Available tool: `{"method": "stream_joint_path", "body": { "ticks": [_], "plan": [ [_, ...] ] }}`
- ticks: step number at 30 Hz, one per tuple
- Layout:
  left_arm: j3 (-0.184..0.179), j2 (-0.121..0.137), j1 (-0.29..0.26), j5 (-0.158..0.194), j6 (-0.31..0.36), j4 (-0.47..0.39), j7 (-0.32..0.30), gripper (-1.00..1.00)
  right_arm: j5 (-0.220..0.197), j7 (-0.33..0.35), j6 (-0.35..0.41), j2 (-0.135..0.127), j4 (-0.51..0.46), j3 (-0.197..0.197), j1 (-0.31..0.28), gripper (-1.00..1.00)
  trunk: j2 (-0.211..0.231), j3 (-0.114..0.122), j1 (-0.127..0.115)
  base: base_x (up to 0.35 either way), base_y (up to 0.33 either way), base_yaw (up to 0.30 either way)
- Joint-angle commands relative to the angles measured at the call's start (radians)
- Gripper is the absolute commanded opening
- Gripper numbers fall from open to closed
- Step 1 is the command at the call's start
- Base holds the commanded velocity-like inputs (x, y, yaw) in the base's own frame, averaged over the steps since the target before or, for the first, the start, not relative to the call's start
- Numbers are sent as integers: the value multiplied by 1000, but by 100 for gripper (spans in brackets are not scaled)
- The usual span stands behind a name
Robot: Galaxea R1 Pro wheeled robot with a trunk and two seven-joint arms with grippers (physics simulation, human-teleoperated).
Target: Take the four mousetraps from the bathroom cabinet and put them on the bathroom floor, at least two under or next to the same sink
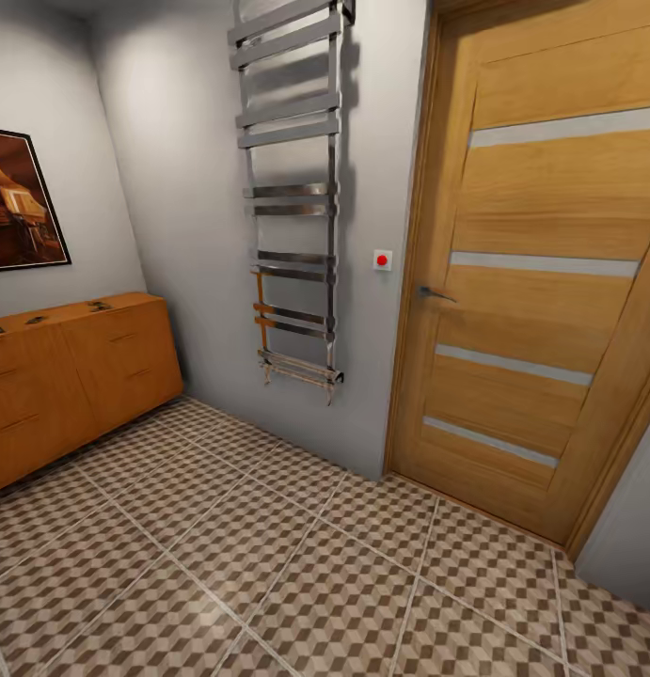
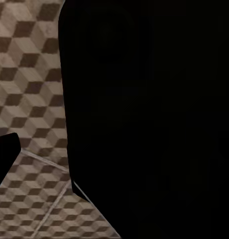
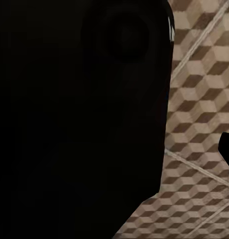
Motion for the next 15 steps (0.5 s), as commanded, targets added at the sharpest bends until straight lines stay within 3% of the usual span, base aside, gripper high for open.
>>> {"method": "stream_joint_path", "body": {
  "ticks": [1,10,15],
  "plan": [
    [1,-6,6,0,-6,-3,0,100,2,-3,-2,6,-5,2,-6,100,-1,-1,0,0,0,0],
    [3,-56,57,-3,-6,-3,0,100,2,-3,-2,55,-5,1,-19,100,-1,-1,0,0,0,0],
    [4,-77,86,-3,-6,-3,0,100,1,-3,-2,56,-5,2,-22,100,-1,-1,0,0,0,0]
  ]
}}
